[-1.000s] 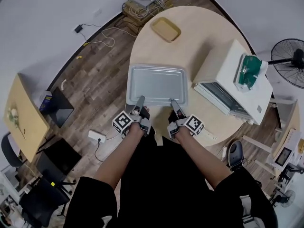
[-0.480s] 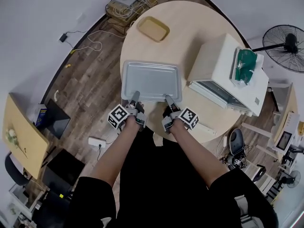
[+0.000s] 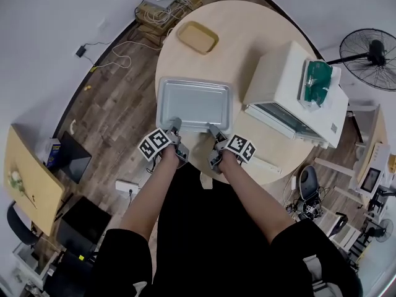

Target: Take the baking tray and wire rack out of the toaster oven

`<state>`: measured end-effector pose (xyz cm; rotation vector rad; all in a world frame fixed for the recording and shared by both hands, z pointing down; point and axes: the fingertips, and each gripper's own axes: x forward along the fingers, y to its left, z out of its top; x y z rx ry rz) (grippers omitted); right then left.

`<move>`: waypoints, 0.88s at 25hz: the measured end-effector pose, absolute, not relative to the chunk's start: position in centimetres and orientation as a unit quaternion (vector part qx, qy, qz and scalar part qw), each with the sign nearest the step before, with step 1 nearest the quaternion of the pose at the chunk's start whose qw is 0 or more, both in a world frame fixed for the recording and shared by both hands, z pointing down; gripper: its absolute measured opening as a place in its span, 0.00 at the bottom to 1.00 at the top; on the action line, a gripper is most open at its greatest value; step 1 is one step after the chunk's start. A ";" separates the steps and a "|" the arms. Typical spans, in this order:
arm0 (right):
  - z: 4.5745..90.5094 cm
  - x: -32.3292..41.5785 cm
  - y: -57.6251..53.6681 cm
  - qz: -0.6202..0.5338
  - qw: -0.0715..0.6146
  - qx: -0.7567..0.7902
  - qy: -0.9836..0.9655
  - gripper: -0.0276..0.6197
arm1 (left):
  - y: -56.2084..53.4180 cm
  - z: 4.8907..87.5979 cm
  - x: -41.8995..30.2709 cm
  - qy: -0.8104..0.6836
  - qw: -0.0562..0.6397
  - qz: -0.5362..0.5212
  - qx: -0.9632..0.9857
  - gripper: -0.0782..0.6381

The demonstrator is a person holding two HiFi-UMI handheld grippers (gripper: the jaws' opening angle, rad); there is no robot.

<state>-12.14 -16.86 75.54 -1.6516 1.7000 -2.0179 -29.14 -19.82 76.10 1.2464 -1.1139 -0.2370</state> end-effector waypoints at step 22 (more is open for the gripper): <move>72.5 -12.5 -11.8 -0.654 -0.045 -0.475 0.587 0.40 | -15.5 76.8 -27.6 -0.434 0.606 0.203 0.635 0.47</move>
